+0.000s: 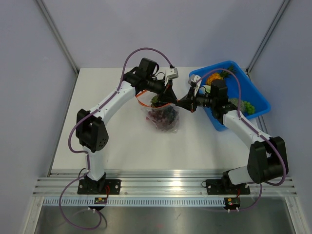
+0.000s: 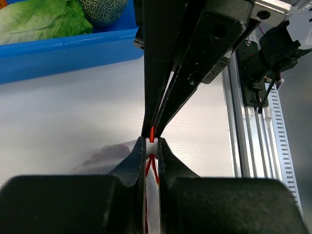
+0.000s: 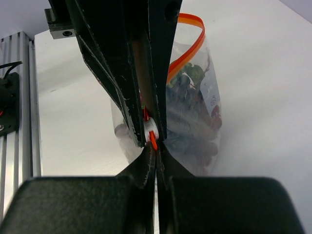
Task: Place the food in the zip-top bag and seal the zipper
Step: Zip the zipper food storage bag at the center of the board.
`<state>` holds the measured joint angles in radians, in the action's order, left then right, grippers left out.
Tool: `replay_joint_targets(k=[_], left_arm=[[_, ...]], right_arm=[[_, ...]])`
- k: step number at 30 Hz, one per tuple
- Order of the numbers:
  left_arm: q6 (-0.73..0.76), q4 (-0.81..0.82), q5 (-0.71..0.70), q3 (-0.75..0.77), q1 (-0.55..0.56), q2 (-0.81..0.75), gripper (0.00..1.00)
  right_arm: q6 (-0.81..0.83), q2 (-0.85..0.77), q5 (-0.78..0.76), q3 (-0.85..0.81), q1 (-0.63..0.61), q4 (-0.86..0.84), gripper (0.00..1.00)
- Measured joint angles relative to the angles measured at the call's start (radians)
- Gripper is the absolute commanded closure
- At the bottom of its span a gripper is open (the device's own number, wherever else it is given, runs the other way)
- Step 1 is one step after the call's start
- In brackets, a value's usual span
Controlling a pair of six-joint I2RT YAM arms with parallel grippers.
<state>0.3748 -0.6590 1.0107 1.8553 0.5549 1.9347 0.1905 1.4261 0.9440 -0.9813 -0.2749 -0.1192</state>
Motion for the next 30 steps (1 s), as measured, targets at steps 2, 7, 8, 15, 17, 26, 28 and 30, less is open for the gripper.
replay_joint_targets(k=[2, 7, 8, 15, 17, 26, 28, 30], left_arm=[[-0.006, 0.004, 0.003, -0.003, -0.003, 0.000, 1.00], [-0.009, 0.026, 0.006, -0.027, -0.011, 0.000, 1.00], [-0.009, 0.026, 0.007, -0.033, -0.013, 0.000, 1.00], [-0.009, 0.035, 0.006, -0.089, -0.043, -0.013, 1.00], [-0.008, 0.034, 0.005, -0.101, -0.055, -0.019, 1.00], [-0.007, 0.025, -0.008, -0.199, -0.150, -0.111, 1.00], [-0.007, 0.013, -0.021, -0.228, -0.179, -0.144, 1.00], [-0.009, 0.008, -0.039, -0.250, -0.207, -0.171, 1.00]], right_arm=[[-0.007, -0.010, -0.023, 0.014, -0.002, -0.023, 1.00], [-0.041, -0.023, -0.084, 0.067, -0.013, -0.109, 1.00], [-0.052, -0.026, -0.095, 0.081, -0.014, -0.133, 1.00], [-0.115, -0.038, -0.192, 0.149, -0.018, -0.239, 1.00], [-0.122, -0.045, -0.211, 0.162, -0.018, -0.259, 1.00], [-0.135, -0.090, -0.233, 0.175, 0.006, -0.273, 1.00], [-0.137, -0.096, -0.245, 0.175, 0.031, -0.273, 1.00], [-0.143, -0.097, -0.248, 0.175, 0.051, -0.273, 1.00]])
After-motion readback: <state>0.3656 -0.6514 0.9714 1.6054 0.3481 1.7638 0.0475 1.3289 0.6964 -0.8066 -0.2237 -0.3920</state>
